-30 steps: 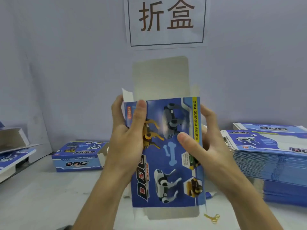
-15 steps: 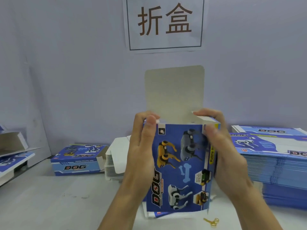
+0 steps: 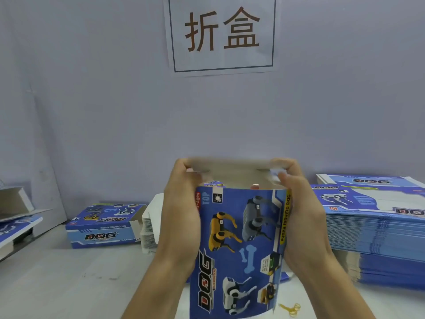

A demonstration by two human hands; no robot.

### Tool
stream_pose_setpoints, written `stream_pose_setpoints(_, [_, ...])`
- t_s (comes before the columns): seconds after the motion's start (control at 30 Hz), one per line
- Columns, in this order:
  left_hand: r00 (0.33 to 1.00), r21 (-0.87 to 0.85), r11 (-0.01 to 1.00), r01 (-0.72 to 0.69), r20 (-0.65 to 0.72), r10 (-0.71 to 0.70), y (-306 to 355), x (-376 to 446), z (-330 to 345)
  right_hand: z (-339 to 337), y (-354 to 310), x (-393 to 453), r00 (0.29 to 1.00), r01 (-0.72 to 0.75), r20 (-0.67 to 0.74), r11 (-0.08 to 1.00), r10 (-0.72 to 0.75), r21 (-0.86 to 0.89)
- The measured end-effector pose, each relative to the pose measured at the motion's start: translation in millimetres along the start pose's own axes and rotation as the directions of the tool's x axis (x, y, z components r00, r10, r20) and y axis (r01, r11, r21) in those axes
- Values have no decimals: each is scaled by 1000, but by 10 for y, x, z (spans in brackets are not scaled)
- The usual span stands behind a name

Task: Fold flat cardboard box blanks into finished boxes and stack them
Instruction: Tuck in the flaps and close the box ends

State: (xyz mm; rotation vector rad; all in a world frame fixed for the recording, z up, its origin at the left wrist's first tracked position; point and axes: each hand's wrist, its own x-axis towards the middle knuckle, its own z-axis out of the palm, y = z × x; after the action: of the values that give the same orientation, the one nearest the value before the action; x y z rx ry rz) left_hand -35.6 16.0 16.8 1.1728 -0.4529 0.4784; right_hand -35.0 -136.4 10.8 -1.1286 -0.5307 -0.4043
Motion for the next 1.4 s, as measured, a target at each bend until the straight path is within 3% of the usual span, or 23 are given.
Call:
stream_pose_setpoints(0.07, [999,-50,999,-3,-34,1,-12,-13,-17,-11,-1,-23,1000,-9,28,998,7,66])
stream_pose_setpoints(0.13, [999,-117,992,46,-15,-48,-16,-21,-28,-8,-27,22,998,-12,68,1000,12,8])
stream_pose_setpoints(0.23, [998,-1,1000,4,67,-4,-55,-15,-25,-30,-37,79,995,56,87,984,-42,-167])
stream_pose_setpoints(0.47, [998,57,998,5,60,-8,-46,3,-23,63,-17,-2,992,129,14,969,-129,-213])
stream_pose_setpoints(0.7, [999,46,999,3,50,-5,-6,2,-4,40,7,-2,998,58,28,981,-54,-187])
stream_pose_setpoints(0.9, [988,103,993,53,136,-66,5,-14,-64,23,37,-17,998,23,62,997,-18,-80])
stream_pose_setpoints(1.03, [973,181,982,-62,232,19,32,-14,-98,-33,54,2,996,12,89,1000,-11,-5])
stream_pose_setpoints(1.13, [977,240,964,-116,201,68,46,-15,-83,-59,72,8,994,36,105,998,-32,-41])
stream_pose_setpoints(1.4, [984,103,994,38,171,-56,49,-44,-50,-5,16,-4,993,-19,114,1000,20,-13])
